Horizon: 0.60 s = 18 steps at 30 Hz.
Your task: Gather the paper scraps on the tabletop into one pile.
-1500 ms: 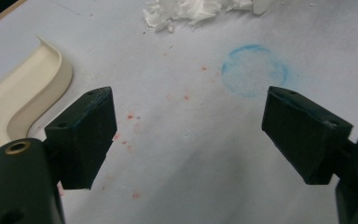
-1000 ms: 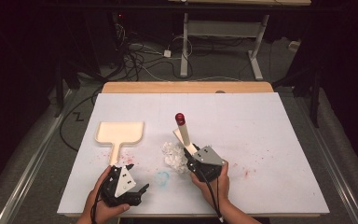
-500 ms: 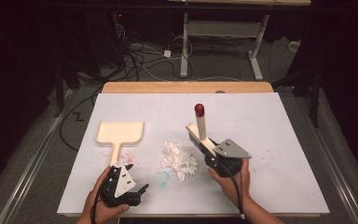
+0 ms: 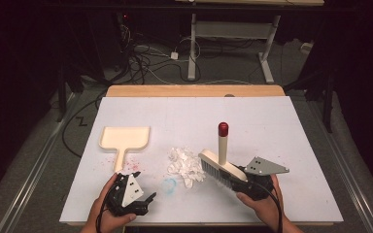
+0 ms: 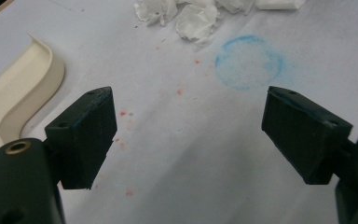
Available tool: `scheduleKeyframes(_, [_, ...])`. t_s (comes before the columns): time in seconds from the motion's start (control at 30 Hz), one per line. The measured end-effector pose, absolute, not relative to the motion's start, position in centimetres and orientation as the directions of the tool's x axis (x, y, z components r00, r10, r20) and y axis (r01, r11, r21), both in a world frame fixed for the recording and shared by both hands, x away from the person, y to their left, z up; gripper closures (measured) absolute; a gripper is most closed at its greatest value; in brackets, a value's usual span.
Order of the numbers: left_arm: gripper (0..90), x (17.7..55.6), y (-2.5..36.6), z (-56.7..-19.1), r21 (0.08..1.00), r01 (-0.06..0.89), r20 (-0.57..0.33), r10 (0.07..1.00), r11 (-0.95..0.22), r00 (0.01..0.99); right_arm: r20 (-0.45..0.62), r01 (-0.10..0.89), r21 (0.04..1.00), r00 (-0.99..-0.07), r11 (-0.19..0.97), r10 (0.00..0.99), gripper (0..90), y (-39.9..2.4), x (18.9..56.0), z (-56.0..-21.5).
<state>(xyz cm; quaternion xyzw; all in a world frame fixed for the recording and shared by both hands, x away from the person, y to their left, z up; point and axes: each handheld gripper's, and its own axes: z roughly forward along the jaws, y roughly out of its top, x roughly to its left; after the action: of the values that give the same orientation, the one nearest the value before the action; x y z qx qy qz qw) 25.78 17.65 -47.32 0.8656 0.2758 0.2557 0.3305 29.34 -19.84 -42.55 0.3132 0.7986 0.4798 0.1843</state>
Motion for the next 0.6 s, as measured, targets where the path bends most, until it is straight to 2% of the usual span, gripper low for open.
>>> scheduleKeyframes(0.2, [17.3,25.8,17.8,-47.4,0.711,0.313,0.255,0.645,-0.630,0.720,-0.066,0.324,0.843,-0.731,0.430,0.679,67.8,-20.3,28.7,-42.5])
scheduleKeyframes(0.37, [17.4,25.8,17.4,-47.4,0.707,0.304,0.264,0.636,-0.639,0.725,-0.017,0.329,0.853,-0.758,0.406,0.652,67.8,-19.0,29.0,-43.1])
scheduleKeyframes(0.5, [17.4,25.9,17.3,-47.4,0.704,0.305,0.263,0.633,-0.642,0.728,-0.060,0.274,0.862,-0.780,0.427,0.623,67.8,-16.5,29.2,-43.3])
scheduleKeyframes(0.6, [17.4,25.9,17.4,-47.5,0.704,0.306,0.261,0.634,-0.641,0.728,-0.054,0.257,0.878,-0.786,0.404,0.616,67.8,-15.3,29.7,-43.1])
